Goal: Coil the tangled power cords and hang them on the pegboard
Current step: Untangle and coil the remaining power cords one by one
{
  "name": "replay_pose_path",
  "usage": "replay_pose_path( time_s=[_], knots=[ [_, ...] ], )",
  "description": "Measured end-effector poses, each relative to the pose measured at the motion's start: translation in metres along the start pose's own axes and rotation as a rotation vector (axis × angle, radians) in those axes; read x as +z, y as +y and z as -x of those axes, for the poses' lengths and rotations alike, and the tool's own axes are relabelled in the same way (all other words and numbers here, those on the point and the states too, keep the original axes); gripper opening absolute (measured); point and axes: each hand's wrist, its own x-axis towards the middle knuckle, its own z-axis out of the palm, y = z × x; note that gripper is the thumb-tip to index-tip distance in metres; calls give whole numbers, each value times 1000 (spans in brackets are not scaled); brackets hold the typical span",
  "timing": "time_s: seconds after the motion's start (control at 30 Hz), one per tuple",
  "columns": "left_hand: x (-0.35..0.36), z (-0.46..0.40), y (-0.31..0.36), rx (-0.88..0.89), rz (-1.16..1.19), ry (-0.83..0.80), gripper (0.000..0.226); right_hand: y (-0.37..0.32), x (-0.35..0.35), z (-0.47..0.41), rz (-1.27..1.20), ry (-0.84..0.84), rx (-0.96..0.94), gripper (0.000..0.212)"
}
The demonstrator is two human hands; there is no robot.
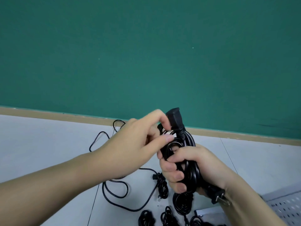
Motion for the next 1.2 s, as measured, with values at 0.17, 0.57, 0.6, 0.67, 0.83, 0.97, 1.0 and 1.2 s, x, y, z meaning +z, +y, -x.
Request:
replay_pose_path(
  time_s=[0.17, 0.57, 0.6, 0.67, 0.83, 0.97, 1.0, 1.2],
  knots=[
    [-8, 0, -6, -54, 26, 6, 43, 4, -5, -3, -33, -67, 108, 17],
    [-4, -3, -8, -87, 93, -35, 31, 12, -4, -8, 14, -77, 193, 15],
    [-4, -5, -8, -95, 93, 7, 30, 12, -5, -9, 2, -88, 182, 15],
    [-5, -9, -9, -137, 133, 94, 33, 13, -6, -9, -11, -117, 145, 29],
    [-4, -14, -6, -154, 354, 212, 27, 10, -12, -13, -222, -164, 48, 46],
    [-7, -18, 5, -225, 690, 316, 19, 3, -15, -20, -436, 44, -82, 46],
    [-8, -18, 7, -257, 766, 326, 21, 1, -15, -21, -465, 113, -122, 39],
    [-7, -11, 3, -463, 748, 273, 27, -2, -17, -23, -606, 114, -274, 37]
  ],
)
